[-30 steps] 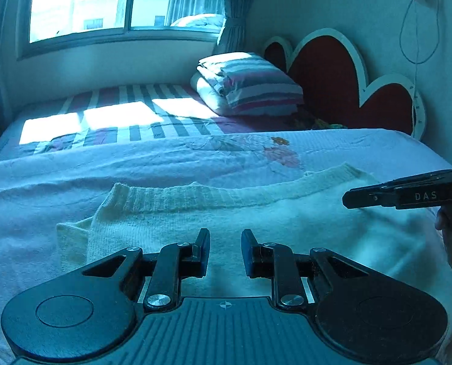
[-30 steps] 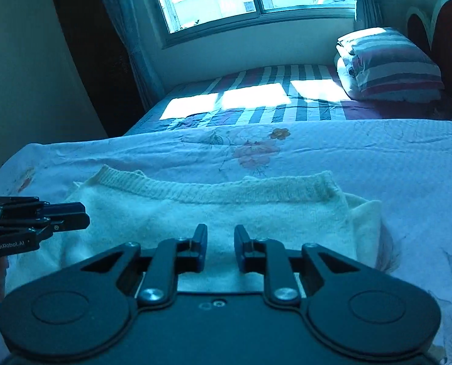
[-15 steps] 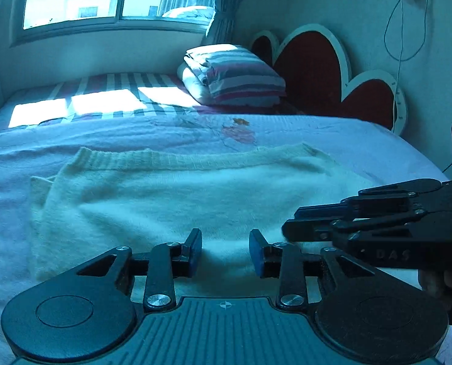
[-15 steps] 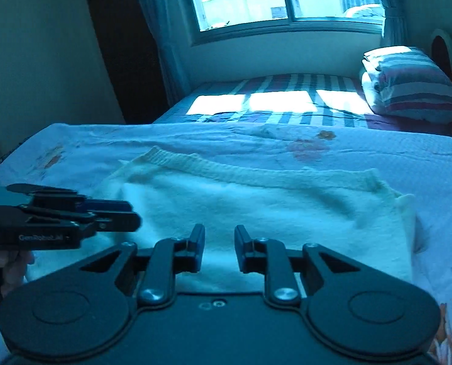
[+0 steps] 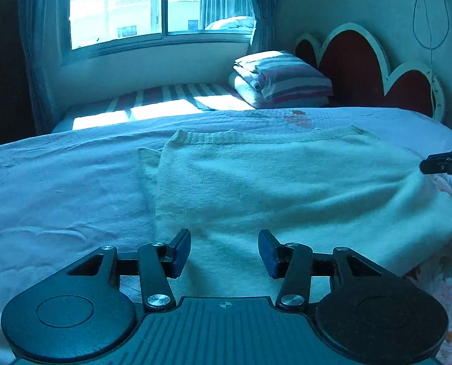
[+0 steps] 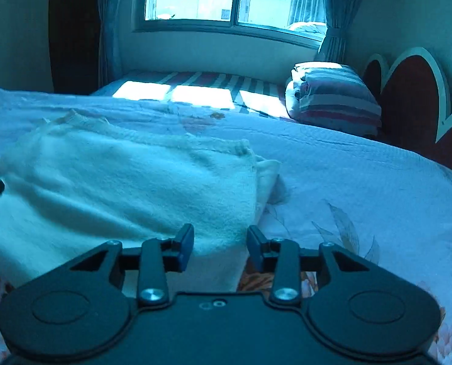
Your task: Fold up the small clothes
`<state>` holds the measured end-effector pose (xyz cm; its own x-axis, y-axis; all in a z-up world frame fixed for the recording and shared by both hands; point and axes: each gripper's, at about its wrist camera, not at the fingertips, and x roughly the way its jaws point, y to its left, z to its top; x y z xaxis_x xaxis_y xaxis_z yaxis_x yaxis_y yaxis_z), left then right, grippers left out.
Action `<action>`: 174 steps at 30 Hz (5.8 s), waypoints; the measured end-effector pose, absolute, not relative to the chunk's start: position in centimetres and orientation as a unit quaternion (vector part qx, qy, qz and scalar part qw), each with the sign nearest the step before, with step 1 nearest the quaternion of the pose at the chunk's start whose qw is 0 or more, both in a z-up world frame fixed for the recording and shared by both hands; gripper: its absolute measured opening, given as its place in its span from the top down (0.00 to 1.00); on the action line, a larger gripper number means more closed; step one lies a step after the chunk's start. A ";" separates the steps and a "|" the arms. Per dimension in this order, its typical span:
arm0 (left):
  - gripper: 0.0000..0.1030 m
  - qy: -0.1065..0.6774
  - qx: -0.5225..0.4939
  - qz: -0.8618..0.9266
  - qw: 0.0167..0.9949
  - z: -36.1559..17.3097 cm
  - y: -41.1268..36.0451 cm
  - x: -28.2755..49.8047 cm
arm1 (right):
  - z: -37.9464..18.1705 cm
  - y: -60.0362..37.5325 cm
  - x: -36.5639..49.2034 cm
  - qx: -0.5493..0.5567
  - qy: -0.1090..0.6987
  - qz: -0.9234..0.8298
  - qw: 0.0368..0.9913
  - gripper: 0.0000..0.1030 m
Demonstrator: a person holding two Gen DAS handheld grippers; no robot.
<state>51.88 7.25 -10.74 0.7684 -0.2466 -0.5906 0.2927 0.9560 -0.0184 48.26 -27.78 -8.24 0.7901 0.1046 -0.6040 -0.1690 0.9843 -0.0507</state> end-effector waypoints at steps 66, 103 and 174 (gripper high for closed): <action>0.94 0.290 -0.467 -0.042 0.834 -20.6 14.5 48.1 | -12.2 -15.1 49.9 -0.041 0.306 0.115 0.944 0.82; 0.94 0.251 -0.158 -0.187 0.937 -5.9 -5.7 50.5 | -9.2 -30.8 45.0 0.182 0.271 0.066 0.943 0.83; 0.34 0.354 -0.070 -0.102 0.927 -12.4 -0.4 47.3 | -12.9 -35.3 53.7 0.337 0.362 0.196 0.847 0.55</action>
